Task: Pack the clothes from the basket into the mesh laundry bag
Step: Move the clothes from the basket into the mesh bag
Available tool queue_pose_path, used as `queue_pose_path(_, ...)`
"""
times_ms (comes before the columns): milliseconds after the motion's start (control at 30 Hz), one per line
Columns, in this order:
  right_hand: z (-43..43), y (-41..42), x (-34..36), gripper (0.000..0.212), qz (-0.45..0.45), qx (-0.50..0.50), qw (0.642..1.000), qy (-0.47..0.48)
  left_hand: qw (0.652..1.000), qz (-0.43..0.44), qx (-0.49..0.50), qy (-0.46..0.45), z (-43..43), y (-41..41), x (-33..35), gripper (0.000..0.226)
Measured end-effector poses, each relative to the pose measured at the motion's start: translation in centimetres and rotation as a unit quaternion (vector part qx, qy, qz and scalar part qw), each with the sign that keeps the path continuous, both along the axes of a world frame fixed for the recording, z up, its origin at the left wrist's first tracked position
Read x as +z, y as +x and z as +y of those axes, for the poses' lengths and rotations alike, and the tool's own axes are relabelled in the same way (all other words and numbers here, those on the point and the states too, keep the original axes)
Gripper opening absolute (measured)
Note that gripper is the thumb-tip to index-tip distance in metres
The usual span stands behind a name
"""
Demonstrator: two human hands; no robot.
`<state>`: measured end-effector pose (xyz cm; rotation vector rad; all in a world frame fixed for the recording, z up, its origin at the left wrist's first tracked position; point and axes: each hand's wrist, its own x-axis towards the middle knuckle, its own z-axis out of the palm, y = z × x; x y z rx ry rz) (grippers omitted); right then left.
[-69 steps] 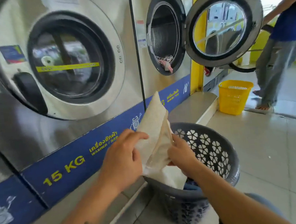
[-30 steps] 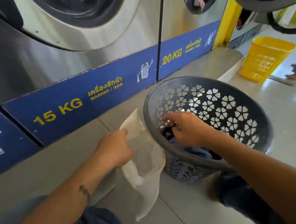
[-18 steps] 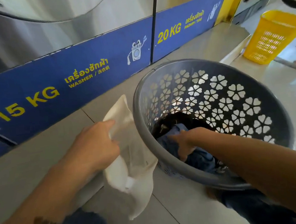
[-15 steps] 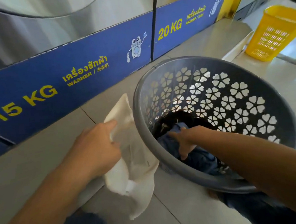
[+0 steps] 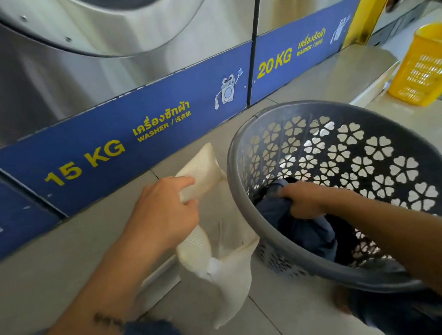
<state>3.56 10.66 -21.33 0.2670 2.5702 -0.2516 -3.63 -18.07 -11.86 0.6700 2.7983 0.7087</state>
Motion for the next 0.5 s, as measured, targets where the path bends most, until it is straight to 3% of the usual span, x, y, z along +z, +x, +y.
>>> queue_pose_path(67,0.0,1.1,2.4,0.027,0.072,-0.019,0.996,-0.048,1.0,0.008,0.004,0.008,-0.3,0.3,0.5,0.047)
queue_pose_path(233,-1.3,4.7,7.7,0.042,0.252,-0.049,0.956,-0.145,0.999,0.012,0.009,0.042,-0.9,1.7,1.7,0.046)
queue_pose_path(500,-8.4,5.9,14.8,0.023,0.406,-0.041,0.884,-0.229,0.989,0.0,-0.009,0.146,-1.9,3.9,2.4,0.04)
